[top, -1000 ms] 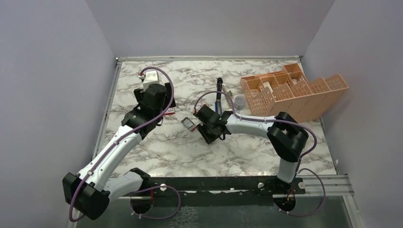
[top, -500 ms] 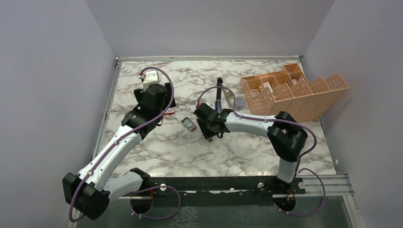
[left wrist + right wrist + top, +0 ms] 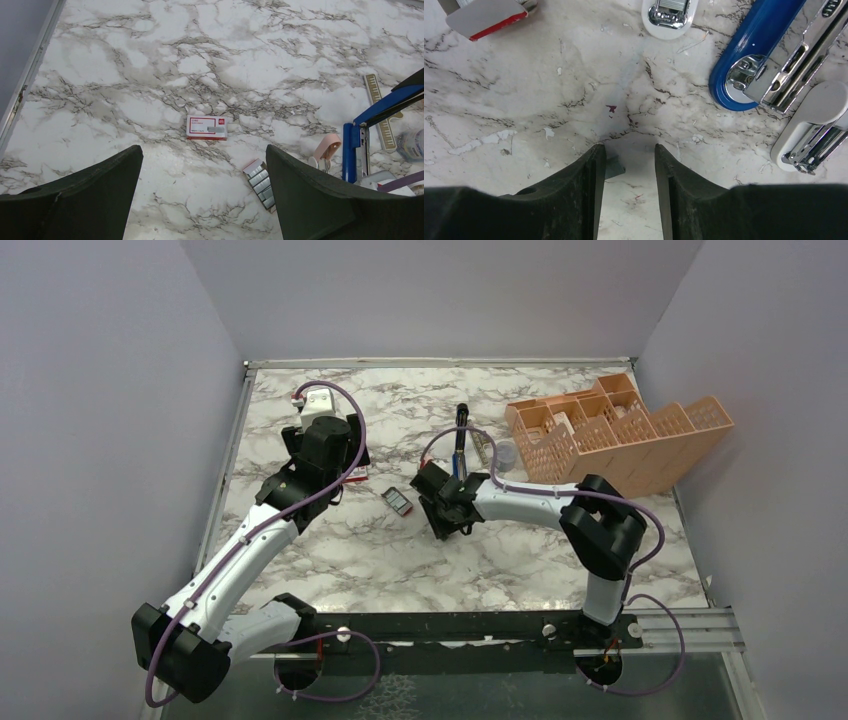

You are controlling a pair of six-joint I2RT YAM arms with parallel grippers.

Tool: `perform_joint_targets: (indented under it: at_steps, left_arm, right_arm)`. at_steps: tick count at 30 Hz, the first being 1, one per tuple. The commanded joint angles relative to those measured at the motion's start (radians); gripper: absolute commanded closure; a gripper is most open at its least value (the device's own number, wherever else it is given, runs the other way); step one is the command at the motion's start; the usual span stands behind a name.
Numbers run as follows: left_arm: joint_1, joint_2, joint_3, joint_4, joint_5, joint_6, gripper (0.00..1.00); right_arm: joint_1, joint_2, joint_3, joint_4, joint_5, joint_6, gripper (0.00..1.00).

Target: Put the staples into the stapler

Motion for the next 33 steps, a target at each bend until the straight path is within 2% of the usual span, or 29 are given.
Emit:
perform_joint_targets:
  at_steps: [1, 14, 18, 24, 33]
  left_arm:
    - [0.004, -0.004, -0.011, 0.018, 0.018, -0.009, 0.07]
    - [0.004, -0.002, -0.012, 0.02, 0.024, -0.011, 0.07]
    - [0.004, -0.001, -0.012, 0.02, 0.024, -0.011, 0.07]
    - [0.004, -0.001, -0.012, 0.02, 0.025, -0.01, 0.07]
    - [0.004, 0.002, -0.009, 0.02, 0.023, -0.009, 0.07]
  right_arm:
    - [0.004, -0.02, -0.051, -0.045, -0.023, 0.016, 0.54]
    - [0.004, -0.057, -0.084, -0.089, -0.099, 0.065, 0.54]
    - [0.004, -0.054, -0.087, -0.086, -0.115, 0.084, 0.59]
    - [0.004, -0.043, -0.078, -0.061, -0.112, 0.076, 0.72]
    - [0.004, -0.012, -0.03, -0.068, -0.07, 0.072, 0.67]
